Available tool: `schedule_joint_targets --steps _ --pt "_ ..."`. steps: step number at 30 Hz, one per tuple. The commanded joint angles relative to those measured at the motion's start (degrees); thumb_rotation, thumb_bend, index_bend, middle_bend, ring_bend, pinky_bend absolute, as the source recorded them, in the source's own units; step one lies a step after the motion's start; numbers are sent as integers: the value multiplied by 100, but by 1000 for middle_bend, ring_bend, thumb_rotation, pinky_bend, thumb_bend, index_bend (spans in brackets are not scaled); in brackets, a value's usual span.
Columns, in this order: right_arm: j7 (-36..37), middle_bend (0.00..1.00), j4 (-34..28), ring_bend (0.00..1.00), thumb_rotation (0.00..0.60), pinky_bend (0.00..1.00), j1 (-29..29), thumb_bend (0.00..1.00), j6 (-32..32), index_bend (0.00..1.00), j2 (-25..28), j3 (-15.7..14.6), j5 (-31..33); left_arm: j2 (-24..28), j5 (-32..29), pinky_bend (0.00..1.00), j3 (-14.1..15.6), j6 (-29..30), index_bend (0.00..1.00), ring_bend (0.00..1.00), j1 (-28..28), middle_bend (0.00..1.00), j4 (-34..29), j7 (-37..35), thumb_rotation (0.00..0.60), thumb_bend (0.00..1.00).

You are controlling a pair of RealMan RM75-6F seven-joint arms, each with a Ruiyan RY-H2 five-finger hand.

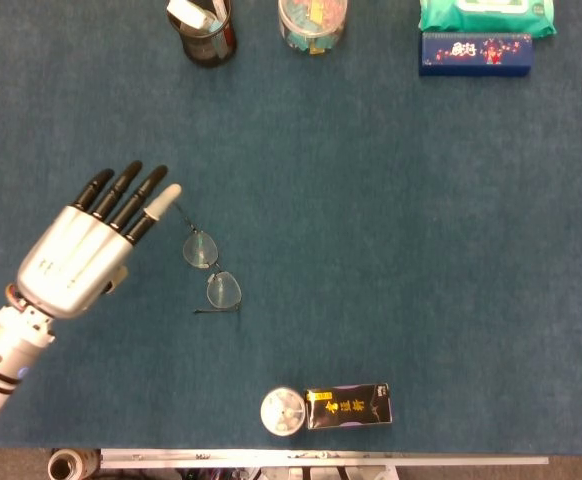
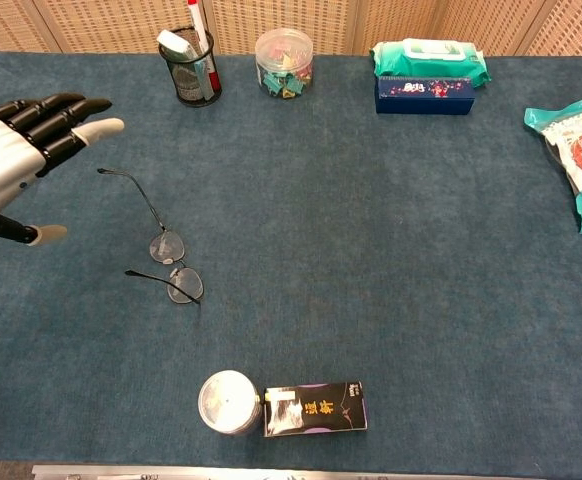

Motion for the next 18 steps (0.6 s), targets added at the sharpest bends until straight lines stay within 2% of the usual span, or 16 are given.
schedule_joint_targets --steps 1,8,18 --pt "-5 419 0 314 600 304 0 207 2 294 -2 -2 -5 120 33 172 -9 160 0 0 110 0 -111 -95 600 64" --pt "-40 419 -2 314 600 304 7 207 -16 294 -17 -13 -16 146 -113 172 -169 246 0 0 172 0 28 -355 600 64" --pt "-51 419 4 314 600 304 29 207 -81 294 -26 -2 38 -316 -602 172 -607 107 0 0 19 0 800 -1007 600 65"
